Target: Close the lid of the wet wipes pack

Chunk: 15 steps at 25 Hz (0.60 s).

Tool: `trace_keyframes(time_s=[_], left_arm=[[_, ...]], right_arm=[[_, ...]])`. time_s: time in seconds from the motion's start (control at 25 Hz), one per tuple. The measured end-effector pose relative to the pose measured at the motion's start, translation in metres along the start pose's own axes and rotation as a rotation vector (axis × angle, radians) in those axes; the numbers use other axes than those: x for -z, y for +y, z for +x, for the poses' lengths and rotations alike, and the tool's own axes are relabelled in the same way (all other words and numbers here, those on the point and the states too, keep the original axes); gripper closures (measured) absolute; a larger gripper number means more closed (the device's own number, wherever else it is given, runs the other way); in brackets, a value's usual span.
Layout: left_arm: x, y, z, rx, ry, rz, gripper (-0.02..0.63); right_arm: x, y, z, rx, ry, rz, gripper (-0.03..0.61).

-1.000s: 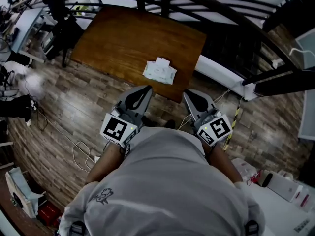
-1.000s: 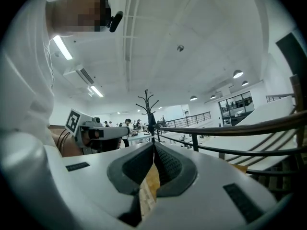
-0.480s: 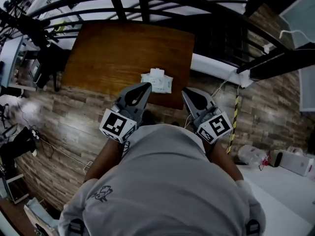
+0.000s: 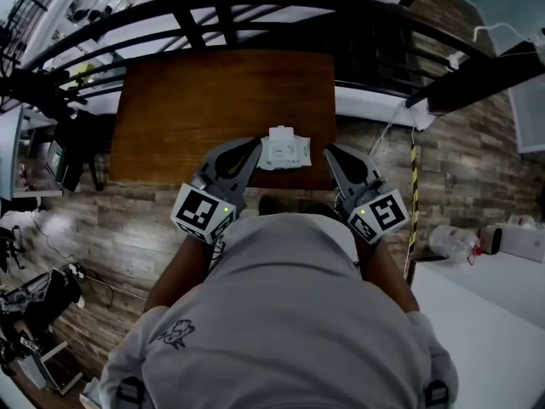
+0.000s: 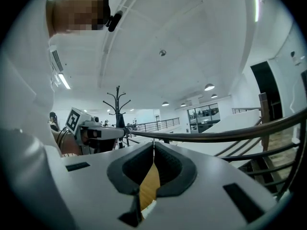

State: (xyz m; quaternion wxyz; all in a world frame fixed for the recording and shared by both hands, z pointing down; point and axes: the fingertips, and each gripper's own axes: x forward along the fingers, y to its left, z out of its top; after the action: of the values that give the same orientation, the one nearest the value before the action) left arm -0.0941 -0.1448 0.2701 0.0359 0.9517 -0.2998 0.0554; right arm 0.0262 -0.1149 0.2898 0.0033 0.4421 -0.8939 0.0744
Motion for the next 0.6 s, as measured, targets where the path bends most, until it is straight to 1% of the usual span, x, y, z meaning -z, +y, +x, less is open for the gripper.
trace_keyframes(time_s=[0.12,0.2,0.48,0.6], left_arm=[[0.009,0.01,0.002,0.012,0.02,-0.018,0.604],[0.015,0.017,0.005,0.012,0.032,-0.037,0.604],[0.032,0.032,0.016,-0.004,0.068,-0.061,0.604],[0.04,0.036,0.022,-0.014,0.102,-0.075,0.604]], right_arm=[[0.004,-0.003,0.004,0.03,0.013,0.006,0.543],[0.006,-0.007,0.009,0.035,0.024,0.003,0.543],[0.018,-0.031,0.028,0.02,0.063,0.016,0.543],[0.024,-0.041,0.038,0.013,0.083,0.019,0.543]])
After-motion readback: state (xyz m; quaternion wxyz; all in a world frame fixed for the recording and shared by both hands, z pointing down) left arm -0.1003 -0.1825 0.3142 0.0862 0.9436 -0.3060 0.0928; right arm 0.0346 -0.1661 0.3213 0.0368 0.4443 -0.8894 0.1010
